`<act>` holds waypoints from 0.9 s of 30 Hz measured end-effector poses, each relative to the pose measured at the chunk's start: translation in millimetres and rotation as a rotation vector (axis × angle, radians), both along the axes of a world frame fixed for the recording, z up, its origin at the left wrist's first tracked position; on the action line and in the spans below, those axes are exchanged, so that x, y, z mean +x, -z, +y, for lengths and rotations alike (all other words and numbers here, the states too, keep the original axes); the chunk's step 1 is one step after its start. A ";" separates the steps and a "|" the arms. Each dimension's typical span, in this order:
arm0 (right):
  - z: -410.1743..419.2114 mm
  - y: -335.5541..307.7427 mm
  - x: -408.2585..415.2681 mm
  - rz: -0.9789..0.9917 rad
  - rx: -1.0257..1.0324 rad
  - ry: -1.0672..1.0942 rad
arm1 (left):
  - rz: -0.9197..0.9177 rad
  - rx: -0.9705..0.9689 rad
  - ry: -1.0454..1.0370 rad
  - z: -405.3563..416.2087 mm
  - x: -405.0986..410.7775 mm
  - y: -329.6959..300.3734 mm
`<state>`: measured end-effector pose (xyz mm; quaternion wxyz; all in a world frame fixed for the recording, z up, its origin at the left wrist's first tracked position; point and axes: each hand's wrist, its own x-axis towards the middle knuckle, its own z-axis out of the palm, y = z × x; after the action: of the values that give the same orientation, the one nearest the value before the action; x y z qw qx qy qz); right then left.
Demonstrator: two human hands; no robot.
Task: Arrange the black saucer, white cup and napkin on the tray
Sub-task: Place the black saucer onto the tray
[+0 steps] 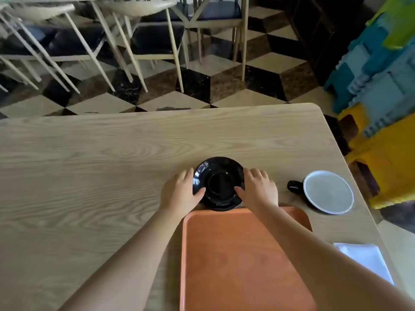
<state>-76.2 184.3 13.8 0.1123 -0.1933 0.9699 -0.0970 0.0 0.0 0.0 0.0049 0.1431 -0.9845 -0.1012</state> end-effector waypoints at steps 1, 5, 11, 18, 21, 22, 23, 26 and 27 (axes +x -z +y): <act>-1.0 2.1 -2.3 -0.020 -0.009 0.019 | -0.016 -0.001 -0.013 0.1 -4.0 2.1; -4.6 8.2 -7.0 -0.095 -0.105 0.091 | -0.030 0.059 -0.061 2.0 -11.3 6.6; -7.0 12.7 -12.1 -0.213 -0.386 0.259 | 0.040 0.464 -0.208 3.6 -17.7 9.1; 6.0 -5.7 -2.1 -0.172 -0.594 0.298 | 0.093 0.928 -0.330 -10.1 8.5 -12.7; 22.2 -13.7 18.5 -0.210 -0.637 0.330 | 0.079 1.102 -0.335 -7.0 38.1 -25.8; 26.8 -14.5 27.5 -0.259 -0.675 0.360 | 0.077 1.127 -0.343 -5.1 49.1 -27.5; 30.8 -13.2 37.2 -0.308 -0.715 0.392 | 0.077 1.139 -0.355 -2.5 59.8 -27.1; 41.2 -5.3 71.8 -0.376 -0.732 0.442 | 0.043 1.113 -0.405 8.1 93.0 -19.5; 43.5 -1.6 81.9 -0.407 -0.735 0.451 | 0.027 1.091 -0.423 10.9 101.9 -15.1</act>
<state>5.7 227.7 15.4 0.2004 0.0180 0.8474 -0.4913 101.9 10.9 15.1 -0.0367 0.3172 -0.7397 -0.5923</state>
